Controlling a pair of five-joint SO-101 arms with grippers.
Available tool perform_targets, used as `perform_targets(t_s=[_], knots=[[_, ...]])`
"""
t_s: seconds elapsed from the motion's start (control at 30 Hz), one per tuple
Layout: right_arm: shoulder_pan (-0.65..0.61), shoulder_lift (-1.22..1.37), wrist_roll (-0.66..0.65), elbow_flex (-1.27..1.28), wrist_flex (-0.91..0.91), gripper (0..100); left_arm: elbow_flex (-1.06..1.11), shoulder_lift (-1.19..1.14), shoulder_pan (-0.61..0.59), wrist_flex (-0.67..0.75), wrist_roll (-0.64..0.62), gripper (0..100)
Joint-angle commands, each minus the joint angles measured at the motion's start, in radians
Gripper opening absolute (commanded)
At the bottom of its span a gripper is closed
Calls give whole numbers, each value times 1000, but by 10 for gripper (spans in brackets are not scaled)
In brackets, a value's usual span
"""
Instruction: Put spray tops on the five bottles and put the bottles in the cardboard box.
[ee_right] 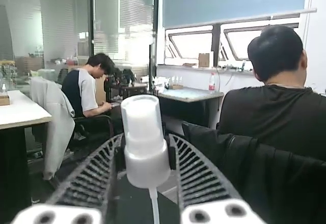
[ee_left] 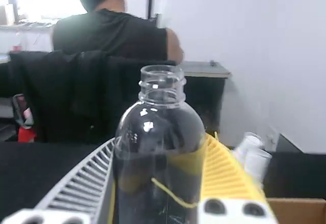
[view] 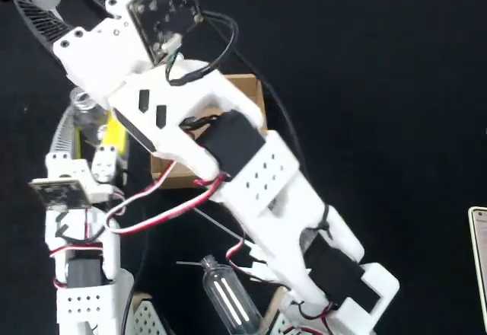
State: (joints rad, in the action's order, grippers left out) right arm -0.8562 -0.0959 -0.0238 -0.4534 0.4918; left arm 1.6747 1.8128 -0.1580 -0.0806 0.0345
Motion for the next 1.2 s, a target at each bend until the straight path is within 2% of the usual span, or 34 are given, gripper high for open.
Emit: perform_targets(t_s=[0.0, 0.1, 0.2, 0.4, 0.53, 0.67, 0.93, 1.17], knots=[[-9, -12, -3, -137, 115, 11, 24, 12, 81, 15, 77, 37], [-6, -13, -11, -194, 201, 10, 24, 12, 111, -15, 84, 37], [34, -45, -86, -259, 322, 10, 24, 12, 139, -40, 80, 37], [61, -159, -91, -259, 520, 10, 24, 14, 237, -37, 80, 37], [63, -232, -54, -186, 523, 10, 24, 14, 308, -35, 84, 37], [75, -305, -51, -87, 516, 10, 24, 14, 326, -37, 84, 37], [163, -406, -51, 208, 305, 10, 24, 14, 326, -35, 80, 37], [164, -430, -49, 286, 232, 10, 24, 14, 328, -35, 80, 36]])
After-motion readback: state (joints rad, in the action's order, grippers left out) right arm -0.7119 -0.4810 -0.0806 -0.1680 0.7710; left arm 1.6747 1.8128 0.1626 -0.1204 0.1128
